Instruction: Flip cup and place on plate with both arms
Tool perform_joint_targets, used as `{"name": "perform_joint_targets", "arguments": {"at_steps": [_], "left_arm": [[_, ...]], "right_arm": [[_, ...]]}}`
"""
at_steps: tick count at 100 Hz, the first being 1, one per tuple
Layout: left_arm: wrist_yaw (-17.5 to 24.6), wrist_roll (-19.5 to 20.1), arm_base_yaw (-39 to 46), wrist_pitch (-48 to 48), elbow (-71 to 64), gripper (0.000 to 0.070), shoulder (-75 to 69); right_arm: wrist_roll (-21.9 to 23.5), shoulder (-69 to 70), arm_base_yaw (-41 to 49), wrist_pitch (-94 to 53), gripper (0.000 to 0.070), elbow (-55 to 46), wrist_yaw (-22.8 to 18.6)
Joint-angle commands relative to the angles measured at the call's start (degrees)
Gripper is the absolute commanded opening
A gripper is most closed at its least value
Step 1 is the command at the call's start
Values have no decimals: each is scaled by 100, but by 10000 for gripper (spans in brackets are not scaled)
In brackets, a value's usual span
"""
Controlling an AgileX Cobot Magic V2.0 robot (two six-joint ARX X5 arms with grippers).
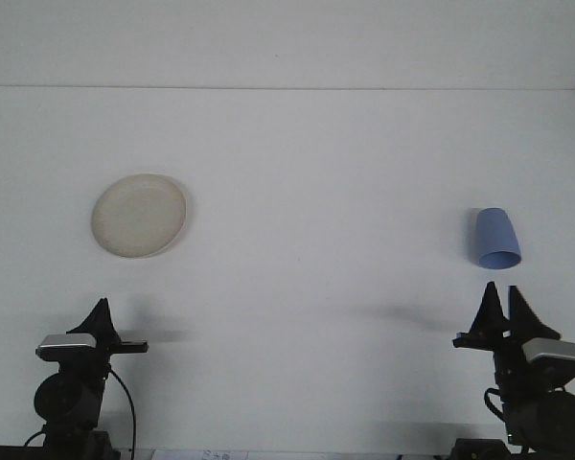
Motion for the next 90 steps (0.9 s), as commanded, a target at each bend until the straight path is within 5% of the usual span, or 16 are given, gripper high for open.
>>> {"name": "perform_joint_targets", "arguments": {"at_steps": [1,22,34,62,90], "left_arm": [[-26,72,15,57,-111,15,-11],[-26,72,15,57,-111,15,-11],[-26,72,15,57,-111,15,-11],[-26,72,15,57,-111,15,-11],[-26,72,15,57,-111,15,-11]], "right_arm": [[-907,481,0,-496,469,468,168],[-2422,1696,-17,-1180,468,1246,1272],[-2704,2356,-177,-1198,468,1244,1471],[-2964,3849,-876,-623,466,1244,1126],[-2951,4990,-1731,197,465,1233,63]]}}
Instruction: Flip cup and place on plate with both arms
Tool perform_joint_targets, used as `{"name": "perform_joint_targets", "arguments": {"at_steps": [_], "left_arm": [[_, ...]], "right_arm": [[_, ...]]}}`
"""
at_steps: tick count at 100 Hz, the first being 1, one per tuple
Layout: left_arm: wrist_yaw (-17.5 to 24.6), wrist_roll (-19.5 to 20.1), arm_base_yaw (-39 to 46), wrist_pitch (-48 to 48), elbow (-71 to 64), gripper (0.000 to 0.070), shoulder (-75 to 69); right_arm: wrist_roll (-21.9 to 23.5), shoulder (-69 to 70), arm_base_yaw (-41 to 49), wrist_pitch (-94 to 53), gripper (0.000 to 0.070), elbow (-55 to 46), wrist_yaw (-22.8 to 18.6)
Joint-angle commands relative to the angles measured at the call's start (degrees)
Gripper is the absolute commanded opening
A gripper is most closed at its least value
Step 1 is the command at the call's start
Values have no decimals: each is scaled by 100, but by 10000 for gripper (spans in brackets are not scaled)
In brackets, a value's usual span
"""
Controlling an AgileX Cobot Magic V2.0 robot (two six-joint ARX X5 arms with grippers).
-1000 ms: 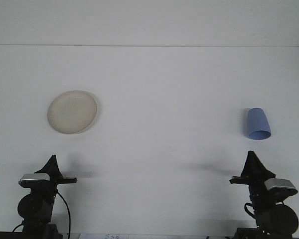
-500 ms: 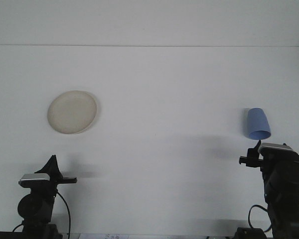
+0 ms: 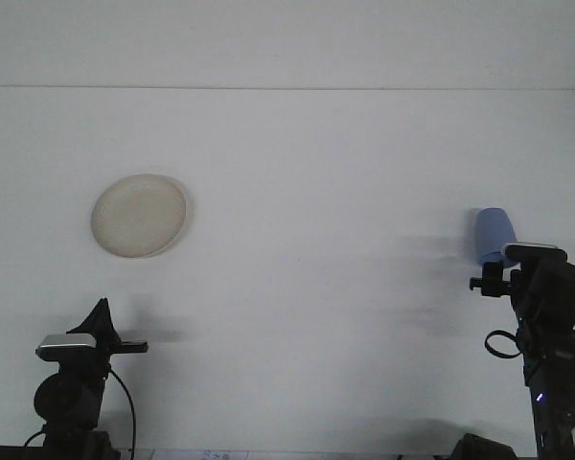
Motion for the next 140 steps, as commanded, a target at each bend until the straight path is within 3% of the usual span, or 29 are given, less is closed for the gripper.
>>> {"name": "perform_joint_targets", "arguments": {"at_steps": [1,18,38,65,79,91,108,140], "left_arm": [[-26,72,15,57,-111,15,-11],[-26,72,15,57,-111,15,-11],[-26,72,15,57,-111,15,-11],[-26,72,15,57,-111,15,-11],[-26,72,15,57,-111,15,-11],[-26,72,15,57,-111,15,-11],[-26,72,15,57,-111,15,-11],[-26,72,15,57,-111,15,-11]], "right_arm": [[-35,254,-118,212,465,31,-138],[-33,857,-407,699,464,31,-157],[-28,1512,-636,1427,464,31,-586],[-22,2566,-662,2573,464,31,-785],[-9,3032,-664,3331,430,31,-883],[151,3272,-662,3950,311,31,-901],[348,3397,-662,4419,0,31,-1056],[1661,2376,-490,3908,0,35,-1008]]}}
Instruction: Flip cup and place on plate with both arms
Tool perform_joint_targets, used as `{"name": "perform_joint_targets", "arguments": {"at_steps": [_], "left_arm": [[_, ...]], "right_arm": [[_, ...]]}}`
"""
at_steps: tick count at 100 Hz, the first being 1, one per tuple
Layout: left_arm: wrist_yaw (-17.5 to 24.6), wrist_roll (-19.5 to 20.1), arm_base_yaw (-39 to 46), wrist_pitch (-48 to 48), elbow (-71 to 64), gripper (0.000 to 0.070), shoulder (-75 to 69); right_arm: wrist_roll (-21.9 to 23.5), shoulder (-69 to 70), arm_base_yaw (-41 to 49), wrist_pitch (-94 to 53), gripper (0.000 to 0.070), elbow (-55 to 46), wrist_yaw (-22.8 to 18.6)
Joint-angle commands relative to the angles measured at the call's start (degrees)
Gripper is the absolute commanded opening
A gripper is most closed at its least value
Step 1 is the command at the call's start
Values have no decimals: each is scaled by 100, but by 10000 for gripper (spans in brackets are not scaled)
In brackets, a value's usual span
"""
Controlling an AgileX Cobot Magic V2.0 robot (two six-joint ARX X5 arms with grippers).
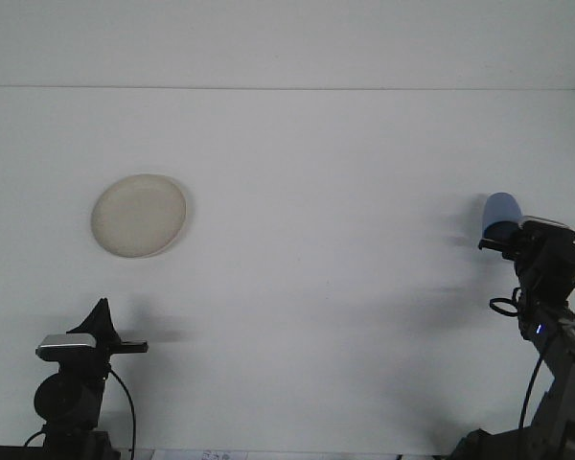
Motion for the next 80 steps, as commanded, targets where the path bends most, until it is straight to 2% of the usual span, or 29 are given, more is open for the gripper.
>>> {"name": "perform_joint_targets", "arguments": {"at_steps": [1,14,36,58,72,80], "left_arm": [[-26,72,15,57,-111,15,-11],[-26,72,15,57,-111,15,-11],[-26,72,15,57,-111,15,-11],[-26,72,15,57,-111,15,-11],[-26,72,15,57,-111,15,-11],[-26,72,15,57,-111,15,-11]], "right_arm": [[608,-468,103,-125,0,55,0],[833,-1602,549,-1674,0,289,-2],[590,-2750,2052,-5248,0,1716,-20],[358,-2081,3923,-7997,0,3499,-7],[317,-1327,4990,-8789,0,4070,44],[317,-901,5525,-8946,0,4214,205]]}}
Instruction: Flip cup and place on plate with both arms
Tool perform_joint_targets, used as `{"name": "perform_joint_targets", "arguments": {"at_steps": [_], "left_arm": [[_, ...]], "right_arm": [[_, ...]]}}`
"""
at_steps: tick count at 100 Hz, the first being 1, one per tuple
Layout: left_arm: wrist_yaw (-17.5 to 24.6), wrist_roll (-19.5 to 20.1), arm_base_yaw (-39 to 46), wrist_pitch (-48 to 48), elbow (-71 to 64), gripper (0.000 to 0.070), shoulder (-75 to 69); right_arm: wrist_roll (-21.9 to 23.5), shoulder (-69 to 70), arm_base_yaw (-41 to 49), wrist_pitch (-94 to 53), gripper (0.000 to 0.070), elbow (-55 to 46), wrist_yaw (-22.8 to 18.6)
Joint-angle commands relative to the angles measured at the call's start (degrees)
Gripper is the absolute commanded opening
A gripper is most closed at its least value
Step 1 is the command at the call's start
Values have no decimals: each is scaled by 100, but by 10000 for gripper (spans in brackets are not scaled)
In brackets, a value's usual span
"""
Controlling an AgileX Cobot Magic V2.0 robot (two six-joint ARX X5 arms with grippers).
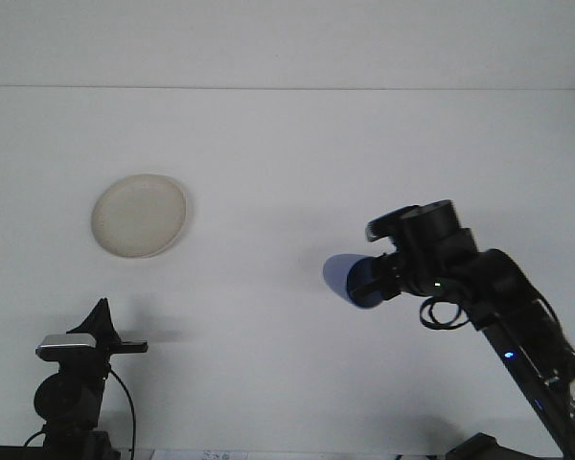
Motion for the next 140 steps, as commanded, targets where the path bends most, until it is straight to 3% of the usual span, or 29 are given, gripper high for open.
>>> {"name": "perform_joint_targets", "arguments": {"at_steps": [1,35,74,83,93,98,126,140], "left_arm": [[-26,72,15,57,-111,15,-11],[-26,72,15,57,-111,15,-11],[-26,72,15,57,-111,15,-11],[-26,72,15,57,-111,15,-11],[-26,72,15,57,-111,15,-11],[-26,72,15,57,-111,15,-11],[-26,72,15,57,-111,15,-11],[-26,72,15,57,-111,15,-11]], "right_arm": [[-63,380,424,-70,0,168,103],[-201,1858,1740,-529,0,544,170],[-339,2448,2109,-745,0,544,166],[-339,2470,2129,-739,71,544,160],[-341,2470,2151,-737,308,544,160],[-378,2470,2149,-721,390,544,162],[-710,2124,2026,-632,409,621,192],[-680,1331,1856,-284,409,621,544]]}}
